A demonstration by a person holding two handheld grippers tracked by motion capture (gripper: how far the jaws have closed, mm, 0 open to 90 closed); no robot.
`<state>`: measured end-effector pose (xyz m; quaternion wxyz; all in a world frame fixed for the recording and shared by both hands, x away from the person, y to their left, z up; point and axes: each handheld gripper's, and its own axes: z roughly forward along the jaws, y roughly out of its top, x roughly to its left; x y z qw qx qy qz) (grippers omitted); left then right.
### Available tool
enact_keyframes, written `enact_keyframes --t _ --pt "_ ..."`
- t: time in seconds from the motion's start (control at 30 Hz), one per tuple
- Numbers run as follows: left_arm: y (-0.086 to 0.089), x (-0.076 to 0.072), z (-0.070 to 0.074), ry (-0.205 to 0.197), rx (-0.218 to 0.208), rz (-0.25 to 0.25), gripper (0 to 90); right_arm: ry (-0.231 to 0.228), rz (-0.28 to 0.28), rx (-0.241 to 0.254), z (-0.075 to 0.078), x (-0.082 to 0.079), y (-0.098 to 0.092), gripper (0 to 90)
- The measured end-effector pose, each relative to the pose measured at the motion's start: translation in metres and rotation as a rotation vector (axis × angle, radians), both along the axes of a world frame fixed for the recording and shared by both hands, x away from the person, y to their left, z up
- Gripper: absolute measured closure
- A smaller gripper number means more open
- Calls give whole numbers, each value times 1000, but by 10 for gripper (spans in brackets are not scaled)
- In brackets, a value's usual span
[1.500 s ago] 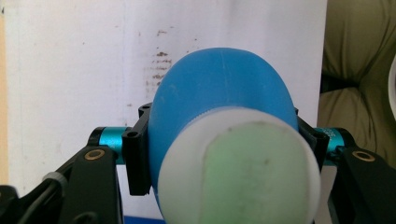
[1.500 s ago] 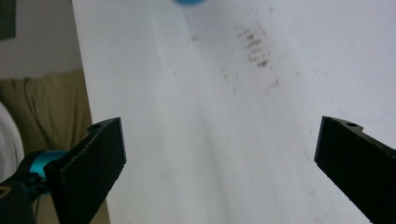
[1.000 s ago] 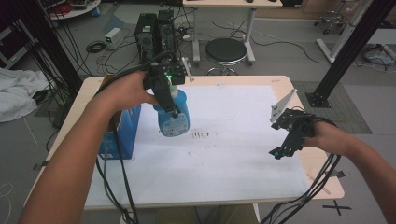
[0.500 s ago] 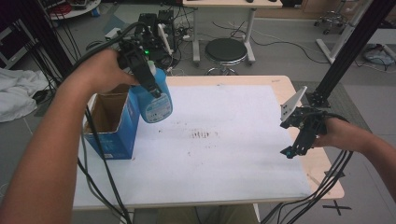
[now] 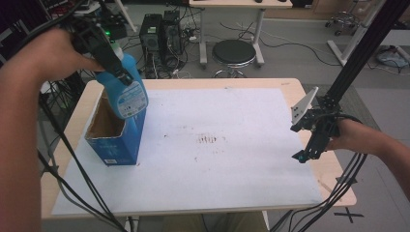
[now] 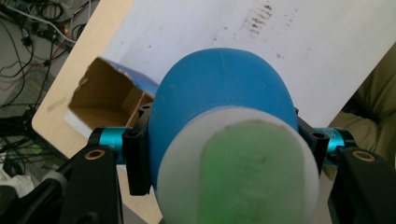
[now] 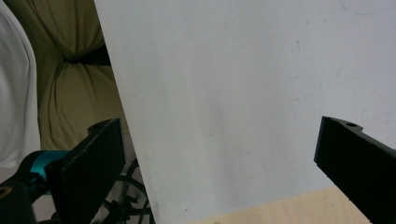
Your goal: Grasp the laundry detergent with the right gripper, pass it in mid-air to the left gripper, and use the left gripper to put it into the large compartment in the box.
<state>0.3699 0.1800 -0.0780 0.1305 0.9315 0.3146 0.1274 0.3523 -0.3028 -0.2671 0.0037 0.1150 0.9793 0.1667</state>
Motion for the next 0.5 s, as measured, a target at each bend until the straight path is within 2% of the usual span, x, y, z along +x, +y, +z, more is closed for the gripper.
enact_keyframes --t 0.23,0.5 --pt "30 -3 0 -19 -6 69 379 -7 7 1 3 1 1 13" --pt "51 1 -13 -16 -4 95 379 -14 4 -9 2 0 3 13"
